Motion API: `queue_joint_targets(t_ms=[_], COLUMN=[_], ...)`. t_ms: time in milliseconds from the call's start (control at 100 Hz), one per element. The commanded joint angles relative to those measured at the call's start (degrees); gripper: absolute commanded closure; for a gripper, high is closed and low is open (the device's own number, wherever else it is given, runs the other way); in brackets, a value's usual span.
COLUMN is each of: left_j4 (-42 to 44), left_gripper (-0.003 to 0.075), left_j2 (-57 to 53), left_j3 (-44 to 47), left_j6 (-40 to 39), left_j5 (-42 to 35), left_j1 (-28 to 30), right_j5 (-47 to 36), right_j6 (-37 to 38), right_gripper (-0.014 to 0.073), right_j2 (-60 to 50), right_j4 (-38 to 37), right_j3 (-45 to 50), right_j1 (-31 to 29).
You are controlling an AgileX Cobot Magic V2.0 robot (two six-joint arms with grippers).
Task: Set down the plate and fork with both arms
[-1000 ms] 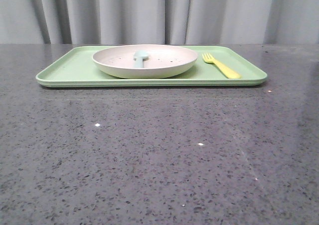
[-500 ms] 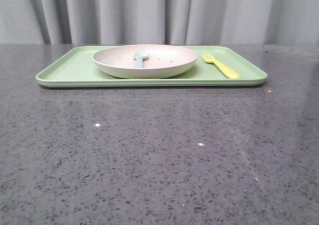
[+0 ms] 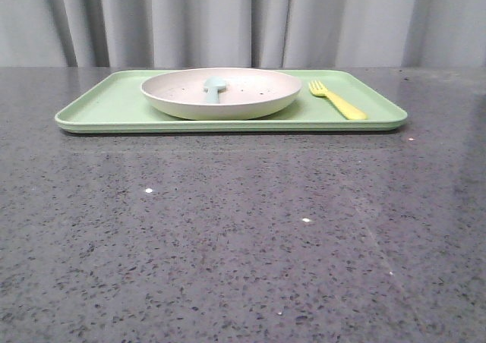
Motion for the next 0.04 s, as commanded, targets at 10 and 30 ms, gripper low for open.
queue_joint_targets(t_ms=[10, 30], left_j4=[-0.4, -0.4], left_gripper=[0.0741, 0.0741], left_j2=[-1.8, -1.8], left_j3=[0.8, 0.8], left_j6=[-0.7, -0.7], left_j5=[-4.4, -4.4], left_j1=[-0.5, -0.5], right_j5=[-4.9, -4.9], right_j6=[-0.8, -0.8], right_gripper=[0.0662, 0.0662], right_j2=[-1.4, -1.4], right_j4=[0.1, 0.1], right_j3=[-0.3, -0.3], right_j1=[-0.4, -0.4])
